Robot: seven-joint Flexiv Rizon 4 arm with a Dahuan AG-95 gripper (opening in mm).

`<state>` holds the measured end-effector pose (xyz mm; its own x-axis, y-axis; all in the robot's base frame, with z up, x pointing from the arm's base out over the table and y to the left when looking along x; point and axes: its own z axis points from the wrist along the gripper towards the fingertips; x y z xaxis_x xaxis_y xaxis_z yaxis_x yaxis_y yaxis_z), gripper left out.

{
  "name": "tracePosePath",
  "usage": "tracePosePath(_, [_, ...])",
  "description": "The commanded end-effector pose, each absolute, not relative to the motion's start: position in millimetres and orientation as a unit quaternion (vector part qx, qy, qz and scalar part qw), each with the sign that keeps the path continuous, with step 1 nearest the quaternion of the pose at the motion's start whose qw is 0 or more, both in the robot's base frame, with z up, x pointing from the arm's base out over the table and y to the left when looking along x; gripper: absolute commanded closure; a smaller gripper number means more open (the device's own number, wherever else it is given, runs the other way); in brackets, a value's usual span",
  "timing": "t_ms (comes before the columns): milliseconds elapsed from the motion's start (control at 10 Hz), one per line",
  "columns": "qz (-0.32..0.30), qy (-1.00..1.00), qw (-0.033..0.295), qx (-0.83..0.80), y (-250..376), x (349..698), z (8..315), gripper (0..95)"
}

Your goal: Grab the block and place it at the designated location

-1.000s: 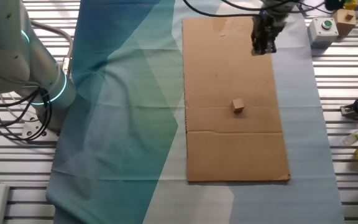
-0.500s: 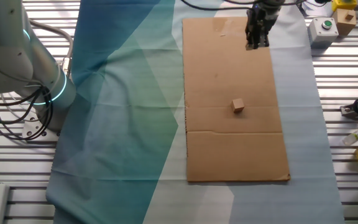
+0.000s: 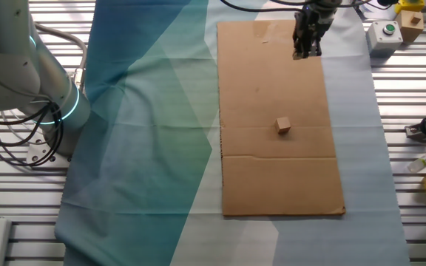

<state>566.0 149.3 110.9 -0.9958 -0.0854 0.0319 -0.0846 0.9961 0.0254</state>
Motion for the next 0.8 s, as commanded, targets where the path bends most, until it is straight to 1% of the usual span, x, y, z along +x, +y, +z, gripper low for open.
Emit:
tracePosePath(100, [-0.012,-0.999,0.016,0.046,149.0,565.3,111.1,95.0])
tracePosePath(800, [-0.012,-0.999,0.015,0.044,149.0,565.3,111.1,95.0])
